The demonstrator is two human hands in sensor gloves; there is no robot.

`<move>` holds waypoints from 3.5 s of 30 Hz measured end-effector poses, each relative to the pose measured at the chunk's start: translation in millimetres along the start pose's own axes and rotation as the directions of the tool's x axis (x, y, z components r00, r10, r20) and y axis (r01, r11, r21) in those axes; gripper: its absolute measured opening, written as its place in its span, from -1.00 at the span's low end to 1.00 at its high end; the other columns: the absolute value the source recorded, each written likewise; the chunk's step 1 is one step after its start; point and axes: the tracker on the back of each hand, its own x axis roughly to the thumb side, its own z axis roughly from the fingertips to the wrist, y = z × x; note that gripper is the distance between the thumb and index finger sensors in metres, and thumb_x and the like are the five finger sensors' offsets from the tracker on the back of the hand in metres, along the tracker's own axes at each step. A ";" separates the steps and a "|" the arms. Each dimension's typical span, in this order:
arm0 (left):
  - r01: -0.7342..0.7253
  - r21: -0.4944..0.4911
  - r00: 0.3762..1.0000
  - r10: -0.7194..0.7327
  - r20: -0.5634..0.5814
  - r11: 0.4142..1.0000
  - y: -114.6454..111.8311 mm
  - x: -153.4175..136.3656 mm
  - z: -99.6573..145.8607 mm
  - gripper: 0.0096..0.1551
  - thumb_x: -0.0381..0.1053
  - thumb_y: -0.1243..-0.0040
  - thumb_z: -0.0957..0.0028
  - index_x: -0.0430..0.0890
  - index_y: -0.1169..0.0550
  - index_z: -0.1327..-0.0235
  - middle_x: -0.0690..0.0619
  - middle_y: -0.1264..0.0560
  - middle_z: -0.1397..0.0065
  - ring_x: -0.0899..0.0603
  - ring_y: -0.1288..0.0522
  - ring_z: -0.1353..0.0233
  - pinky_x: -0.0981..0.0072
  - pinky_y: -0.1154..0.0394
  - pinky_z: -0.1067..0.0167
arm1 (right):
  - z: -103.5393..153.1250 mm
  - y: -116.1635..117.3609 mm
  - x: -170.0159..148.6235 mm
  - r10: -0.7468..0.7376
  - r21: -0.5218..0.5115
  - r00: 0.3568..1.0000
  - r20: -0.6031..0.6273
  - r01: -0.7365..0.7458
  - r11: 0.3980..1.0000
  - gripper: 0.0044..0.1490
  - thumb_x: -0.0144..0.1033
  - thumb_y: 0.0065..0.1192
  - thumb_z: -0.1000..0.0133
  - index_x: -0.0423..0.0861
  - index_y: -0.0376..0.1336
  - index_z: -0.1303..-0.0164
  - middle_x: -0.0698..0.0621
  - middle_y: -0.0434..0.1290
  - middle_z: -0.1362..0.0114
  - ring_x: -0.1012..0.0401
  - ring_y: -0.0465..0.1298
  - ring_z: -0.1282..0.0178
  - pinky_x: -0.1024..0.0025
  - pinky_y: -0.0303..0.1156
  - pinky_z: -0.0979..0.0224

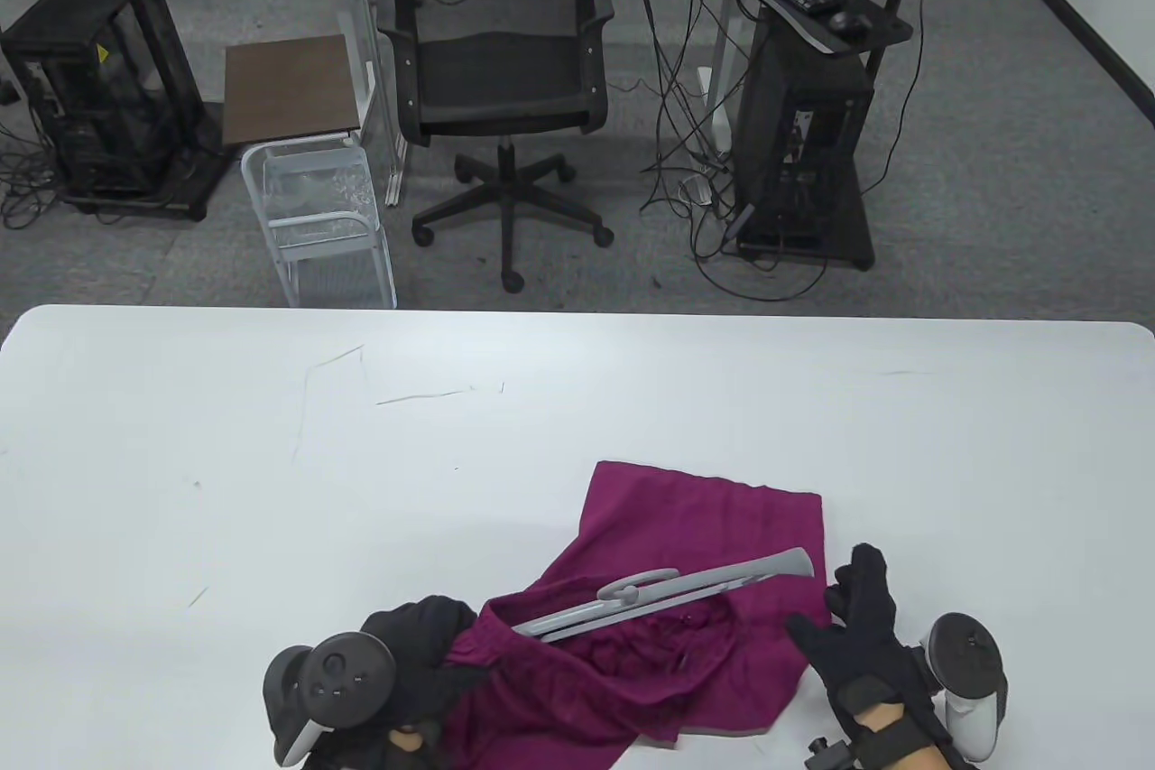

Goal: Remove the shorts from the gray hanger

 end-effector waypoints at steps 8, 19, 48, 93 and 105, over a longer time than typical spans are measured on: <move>-0.007 -0.081 1.000 0.009 0.027 0.997 -9.1 5.6 -3.9 -0.67 0.40 -0.44 0.33 0.37 -0.62 0.34 0.29 -0.65 0.30 0.04 -0.58 0.37 -0.08 -0.55 -0.19 | -2.9 19.8 26.7 0.373 -0.034 0.890 0.264 -0.378 0.925 0.05 -0.14 0.42 -0.09 0.28 -0.18 -0.60 -0.08 -0.06 -0.69 -0.34 -0.15 -0.61 -0.54 -0.17 -0.48; -0.222 0.044 0.975 0.222 0.008 0.974 11.0 -14.0 5.5 -0.35 0.46 -0.37 0.34 0.33 -0.60 -0.08 0.24 -0.65 -0.10 -0.01 -0.64 0.05 -0.16 -0.45 -0.34 | 4.9 12.0 38.8 0.436 -0.242 0.866 0.245 -0.380 0.892 -0.43 -0.24 0.28 -0.03 0.07 0.30 -0.30 0.01 0.44 -0.29 -0.14 0.38 -0.23 -0.34 0.25 -0.32; -0.800 0.309 0.580 0.796 0.173 0.515 53.9 -60.6 29.5 -0.27 0.21 -0.04 -0.03 0.34 -0.16 -0.53 0.35 -0.41 -0.52 -0.03 -0.46 -0.61 -0.14 -0.22 -0.59 | 7.7 -26.6 22.8 0.130 -0.252 0.965 0.227 -0.071 0.965 -0.24 -0.41 0.28 -0.06 -0.10 0.13 -0.52 -0.10 0.40 -0.33 -0.05 0.48 -0.07 0.05 0.53 0.03; -0.293 -0.089 0.906 0.247 -0.344 0.952 20.0 -38.5 11.7 -0.03 0.40 -0.27 0.24 0.29 -0.31 -0.56 0.12 0.07 -0.75 -0.28 0.29 -0.69 -0.36 0.25 -0.51 | -3.4 -4.2 -12.0 0.189 -0.088 0.953 -0.237 -0.215 0.973 -0.07 -0.80 0.12 0.05 -0.22 -0.06 -0.57 -0.40 -0.08 -0.63 -0.38 0.15 -0.47 -0.29 0.29 -0.34; -0.320 -0.065 0.886 0.275 -0.374 0.945 23.8 -42.0 15.1 -0.02 0.41 -0.24 0.21 0.27 -0.29 -0.58 0.10 0.09 -0.75 -0.30 0.31 -0.68 -0.36 0.25 -0.51 | -14.0 14.1 -30.6 0.332 0.150 0.876 -0.349 -0.298 0.943 -0.05 -0.85 0.02 0.05 -0.39 -0.29 -0.49 -0.29 -0.50 -0.62 -0.33 -0.50 -0.43 -0.37 -0.40 -0.27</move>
